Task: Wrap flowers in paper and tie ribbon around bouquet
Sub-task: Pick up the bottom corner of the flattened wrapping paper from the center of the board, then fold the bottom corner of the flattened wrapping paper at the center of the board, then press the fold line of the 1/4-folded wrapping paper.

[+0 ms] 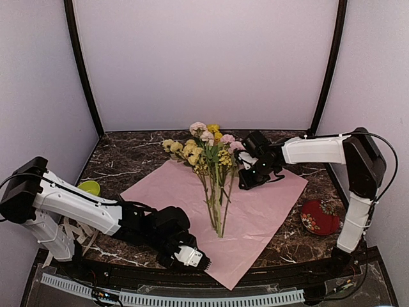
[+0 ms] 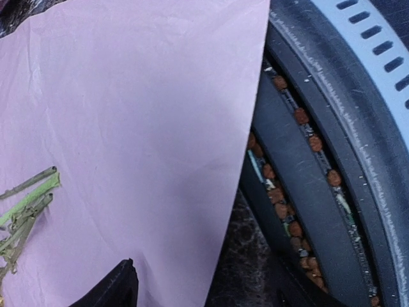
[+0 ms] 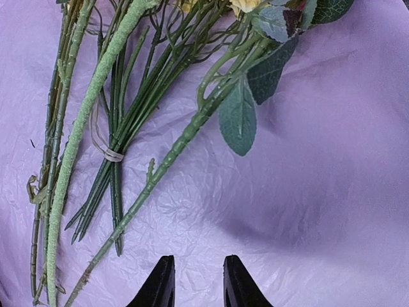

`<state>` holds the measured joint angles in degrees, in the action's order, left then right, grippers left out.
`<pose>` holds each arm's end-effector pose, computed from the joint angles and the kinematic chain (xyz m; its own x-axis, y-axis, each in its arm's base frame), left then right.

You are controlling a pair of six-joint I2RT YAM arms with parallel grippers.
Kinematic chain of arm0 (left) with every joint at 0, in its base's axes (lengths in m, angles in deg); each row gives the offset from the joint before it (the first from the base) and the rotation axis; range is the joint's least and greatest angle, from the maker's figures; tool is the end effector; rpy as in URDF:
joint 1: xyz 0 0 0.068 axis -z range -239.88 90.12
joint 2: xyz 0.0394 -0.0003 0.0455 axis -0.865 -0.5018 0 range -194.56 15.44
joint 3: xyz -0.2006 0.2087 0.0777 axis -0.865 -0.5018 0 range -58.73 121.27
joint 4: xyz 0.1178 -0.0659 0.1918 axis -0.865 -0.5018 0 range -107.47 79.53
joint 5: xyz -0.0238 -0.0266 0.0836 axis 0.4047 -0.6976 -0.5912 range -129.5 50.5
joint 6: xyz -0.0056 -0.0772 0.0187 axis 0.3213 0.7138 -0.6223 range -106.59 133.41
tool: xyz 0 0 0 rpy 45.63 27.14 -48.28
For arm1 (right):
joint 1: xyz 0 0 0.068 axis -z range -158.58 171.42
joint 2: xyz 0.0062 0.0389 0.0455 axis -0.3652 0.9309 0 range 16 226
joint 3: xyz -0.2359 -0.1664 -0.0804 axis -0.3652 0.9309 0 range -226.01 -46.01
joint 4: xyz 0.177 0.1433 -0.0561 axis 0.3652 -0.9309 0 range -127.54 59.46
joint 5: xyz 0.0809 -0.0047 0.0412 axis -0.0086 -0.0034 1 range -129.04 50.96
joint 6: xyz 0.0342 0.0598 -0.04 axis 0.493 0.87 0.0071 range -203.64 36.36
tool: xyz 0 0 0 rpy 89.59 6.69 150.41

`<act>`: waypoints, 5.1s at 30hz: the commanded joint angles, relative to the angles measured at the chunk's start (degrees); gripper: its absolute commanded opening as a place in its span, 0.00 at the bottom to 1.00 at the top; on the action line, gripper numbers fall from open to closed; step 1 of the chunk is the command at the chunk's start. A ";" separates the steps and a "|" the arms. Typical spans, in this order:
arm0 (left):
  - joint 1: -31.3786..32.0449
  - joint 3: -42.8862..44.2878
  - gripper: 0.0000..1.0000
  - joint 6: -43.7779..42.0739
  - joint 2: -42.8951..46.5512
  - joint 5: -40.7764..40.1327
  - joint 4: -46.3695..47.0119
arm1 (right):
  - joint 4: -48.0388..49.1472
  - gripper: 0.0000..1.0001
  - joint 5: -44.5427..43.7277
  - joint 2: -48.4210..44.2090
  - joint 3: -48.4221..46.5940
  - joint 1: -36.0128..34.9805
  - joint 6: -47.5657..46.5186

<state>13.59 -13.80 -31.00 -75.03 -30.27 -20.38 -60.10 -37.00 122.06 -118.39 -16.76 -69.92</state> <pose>0.0740 -0.2877 0.1764 0.5129 0.6996 -0.4975 0.8584 -0.4143 0.3024 0.2956 0.2355 0.1967 -0.8314 -0.3522 -0.4298 -0.4458 0.8845 0.1377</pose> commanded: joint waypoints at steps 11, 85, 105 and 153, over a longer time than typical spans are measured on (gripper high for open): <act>0.13 0.21 0.09 3.91 -1.05 -9.02 11.25 | 1.25 0.26 3.60 -1.81 0.31 -0.11 -0.94; -21.79 -3.82 0.41 44.60 3.58 6.26 6.49 | 8.83 0.00 18.29 -21.25 21.92 -6.35 1.80; -12.01 1.93 0.43 43.75 18.15 -13.65 -3.81 | 12.47 0.00 19.72 -15.99 20.48 -5.13 1.47; -14.67 1.52 0.32 42.11 -9.63 -8.07 4.82 | -10.43 0.71 14.14 -22.87 18.14 -1.22 1.68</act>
<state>-0.61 -9.95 11.06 -83.87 -38.42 -11.11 -67.86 -26.44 98.17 -104.18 -18.37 -69.33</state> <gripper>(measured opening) 0.318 0.663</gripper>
